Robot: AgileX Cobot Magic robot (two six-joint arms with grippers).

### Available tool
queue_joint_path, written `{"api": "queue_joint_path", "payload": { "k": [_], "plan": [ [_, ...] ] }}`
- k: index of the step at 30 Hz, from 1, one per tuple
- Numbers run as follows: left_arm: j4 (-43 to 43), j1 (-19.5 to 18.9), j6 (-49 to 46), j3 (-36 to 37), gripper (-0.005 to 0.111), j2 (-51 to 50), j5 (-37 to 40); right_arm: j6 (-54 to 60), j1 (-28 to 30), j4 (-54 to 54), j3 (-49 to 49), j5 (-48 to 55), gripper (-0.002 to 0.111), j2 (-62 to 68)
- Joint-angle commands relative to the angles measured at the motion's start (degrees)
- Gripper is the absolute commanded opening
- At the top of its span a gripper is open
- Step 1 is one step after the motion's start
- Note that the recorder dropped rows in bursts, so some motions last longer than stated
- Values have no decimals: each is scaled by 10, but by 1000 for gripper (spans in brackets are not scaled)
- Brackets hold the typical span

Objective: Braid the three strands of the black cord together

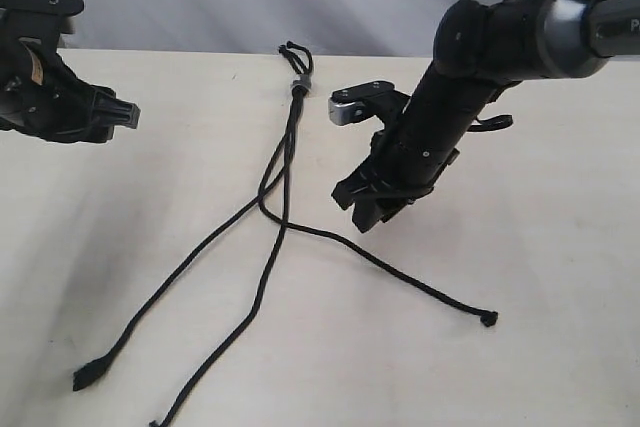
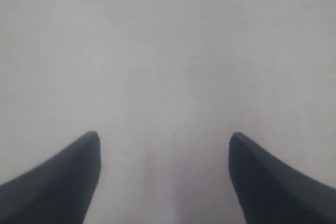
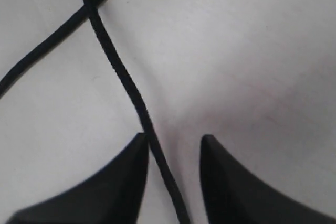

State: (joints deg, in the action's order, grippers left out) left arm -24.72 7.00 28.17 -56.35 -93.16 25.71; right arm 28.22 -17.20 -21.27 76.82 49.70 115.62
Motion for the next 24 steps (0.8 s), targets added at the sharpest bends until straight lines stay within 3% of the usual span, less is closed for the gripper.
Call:
{"api": "queue_joint_path", "payload": {
  "k": [1, 6, 9, 15, 20, 24],
  "plan": [
    [40, 8, -25, -1, 66, -1, 2, -4, 4, 17, 5, -5, 59, -4],
    [146, 81, -152, -9, 66, 16, 9, -8, 5, 67, 11, 2, 65, -40],
    [203, 147, -216, -24, 66, 20, 56, -14, 22, 83, 11, -3, 65, -67],
    [205, 275, -226, -11, 66, -15, 58, -14, 93, 74, 11, 10, 65, -104],
    [194, 325, -226, -11, 66, -85, 37, -19, 131, 28, 11, 26, 65, -109],
    [178, 337, -224, -11, 66, -135, 38, -10, 136, 14, 11, 31, 65, -109]
  ]
}}
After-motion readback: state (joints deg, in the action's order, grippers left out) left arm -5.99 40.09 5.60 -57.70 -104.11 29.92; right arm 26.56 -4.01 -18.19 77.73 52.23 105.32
